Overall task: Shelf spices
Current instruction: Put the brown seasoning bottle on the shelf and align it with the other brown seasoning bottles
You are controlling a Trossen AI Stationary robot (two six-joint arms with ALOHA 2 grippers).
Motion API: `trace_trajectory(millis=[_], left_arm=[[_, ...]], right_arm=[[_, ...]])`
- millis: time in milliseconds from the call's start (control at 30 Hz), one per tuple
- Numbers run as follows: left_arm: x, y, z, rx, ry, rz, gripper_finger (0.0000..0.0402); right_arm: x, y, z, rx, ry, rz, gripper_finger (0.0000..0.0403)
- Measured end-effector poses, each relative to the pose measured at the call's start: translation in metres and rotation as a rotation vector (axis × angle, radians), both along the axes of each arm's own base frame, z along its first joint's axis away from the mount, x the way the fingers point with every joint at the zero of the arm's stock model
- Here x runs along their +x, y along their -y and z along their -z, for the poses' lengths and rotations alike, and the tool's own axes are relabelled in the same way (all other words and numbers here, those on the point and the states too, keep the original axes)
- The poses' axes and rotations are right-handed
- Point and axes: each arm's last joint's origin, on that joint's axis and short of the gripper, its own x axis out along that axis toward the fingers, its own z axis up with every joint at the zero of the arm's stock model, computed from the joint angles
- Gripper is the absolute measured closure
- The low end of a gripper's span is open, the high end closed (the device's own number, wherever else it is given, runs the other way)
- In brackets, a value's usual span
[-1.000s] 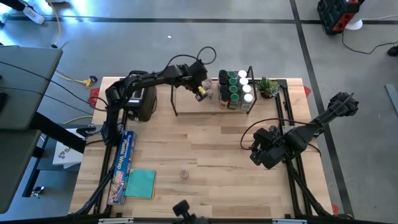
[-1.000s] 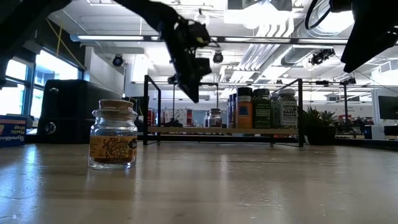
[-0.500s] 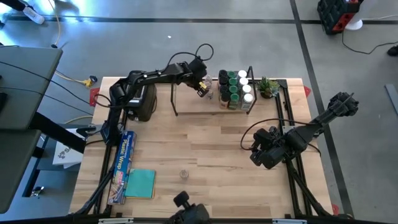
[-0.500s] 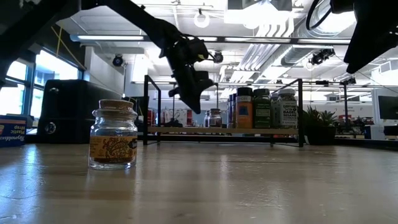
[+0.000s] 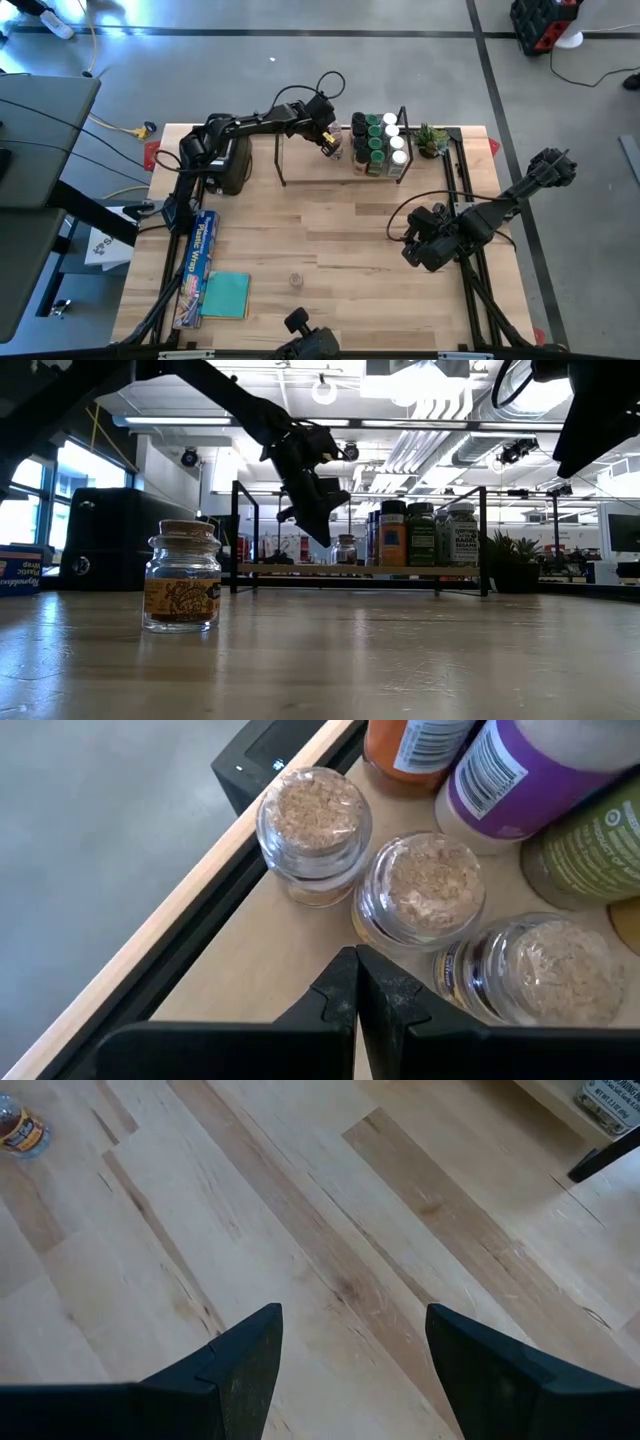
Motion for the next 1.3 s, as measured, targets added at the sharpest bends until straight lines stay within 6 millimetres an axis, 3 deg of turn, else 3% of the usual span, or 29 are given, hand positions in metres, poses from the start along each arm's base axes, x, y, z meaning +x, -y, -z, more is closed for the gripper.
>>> trace_trajectory(millis=[500, 633, 767, 900, 1000, 1133, 1300], left_arm=[[-0.005, -0.007, -0.012, 0.017, -0.005, -0.069, 0.0401], [-0.006, 0.002, -0.038, 0.056, -0.013, 0.045, 0.0401], [-0.010, 0.043, -0.086, 0.116, 0.007, 0.206, 0.0401], [-0.024, 0.100, -0.129, 0.099, 0.040, 0.399, 0.0401], [-0.038, 0.145, -0.151, 0.043, 0.040, 0.532, 0.0401], [-0.063, 0.195, -0.142, 0.010, -0.044, 0.571, 0.0401], [-0.110, 0.239, -0.112, -0.042, -0.030, 0.428, 0.0401]], right_arm=[[0.000, 0.000, 0.000, -0.001, -0.002, -0.002, 0.0163], [0.000, 0.000, 0.000, -0.004, -0.004, -0.003, 0.0163], [0.000, 0.001, 0.000, -0.026, -0.001, -0.005, 0.0163], [0.000, 0.002, -0.001, -0.064, 0.025, 0.006, 0.0163], [0.001, 0.003, -0.002, -0.110, 0.056, 0.021, 0.0163], [0.001, 0.005, -0.003, -0.163, 0.091, 0.037, 0.0163], [0.001, 0.005, -0.003, -0.173, 0.098, 0.041, 0.0163]])
